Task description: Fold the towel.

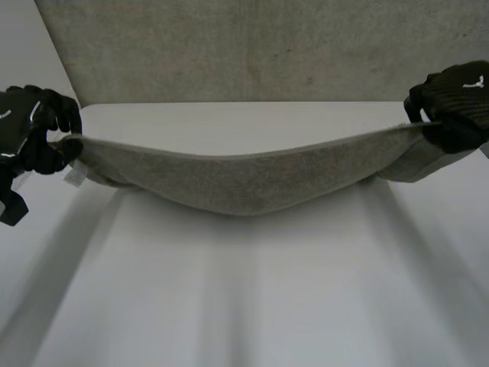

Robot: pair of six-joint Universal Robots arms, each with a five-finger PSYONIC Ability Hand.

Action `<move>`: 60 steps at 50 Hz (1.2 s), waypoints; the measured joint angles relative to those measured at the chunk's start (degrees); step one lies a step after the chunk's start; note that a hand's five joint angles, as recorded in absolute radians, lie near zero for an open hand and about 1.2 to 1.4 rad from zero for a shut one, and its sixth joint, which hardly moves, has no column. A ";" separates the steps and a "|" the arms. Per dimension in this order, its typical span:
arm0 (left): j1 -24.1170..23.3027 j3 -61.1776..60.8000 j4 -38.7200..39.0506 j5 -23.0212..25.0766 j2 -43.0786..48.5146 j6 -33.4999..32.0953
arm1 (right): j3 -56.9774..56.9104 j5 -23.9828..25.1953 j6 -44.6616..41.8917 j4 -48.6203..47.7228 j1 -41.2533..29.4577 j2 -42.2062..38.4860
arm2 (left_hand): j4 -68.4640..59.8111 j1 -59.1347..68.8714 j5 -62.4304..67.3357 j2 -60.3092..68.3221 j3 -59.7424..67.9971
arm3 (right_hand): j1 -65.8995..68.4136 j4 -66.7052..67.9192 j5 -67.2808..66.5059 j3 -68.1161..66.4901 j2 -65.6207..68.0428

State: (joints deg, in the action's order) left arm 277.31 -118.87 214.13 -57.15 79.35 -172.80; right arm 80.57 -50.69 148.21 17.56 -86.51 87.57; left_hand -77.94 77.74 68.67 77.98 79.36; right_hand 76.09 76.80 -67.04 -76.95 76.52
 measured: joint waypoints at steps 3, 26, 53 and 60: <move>0.01 1.37 0.39 0.12 2.07 0.95 | -3.00 -0.23 -0.51 2.25 -0.06 -3.14 | 0.00 0.00 0.00 0.00 0.00 | 0.00 0.00 -0.01 0.00 0.00; -12.01 45.80 -11.87 -15.71 52.59 -21.29 | -41.89 -19.80 -11.11 6.79 -14.13 -46.72 | 0.00 0.00 0.00 0.00 0.03 | 0.00 0.00 0.00 -0.01 0.00; -15.99 61.34 -23.28 -21.09 60.87 -21.52 | -68.10 -29.29 -4.75 2.79 -16.45 -62.63 | 63.75 -63.16 -64.61 -63.66 -65.65 | -62.65 -62.55 63.69 63.16 -62.72; -16.21 56.26 -28.52 -20.96 52.21 -19.73 | -64.25 -29.34 0.89 5.60 -17.91 -53.47 | 63.75 -63.16 -64.61 -63.68 -65.77 | -62.86 -62.55 63.69 63.16 -62.72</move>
State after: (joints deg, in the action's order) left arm 261.09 -62.61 185.62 -78.12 131.56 -192.53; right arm 16.32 -80.03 149.10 23.16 -104.42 34.10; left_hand -14.19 14.57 4.06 14.30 13.59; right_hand 13.23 14.25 -3.35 -13.79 13.80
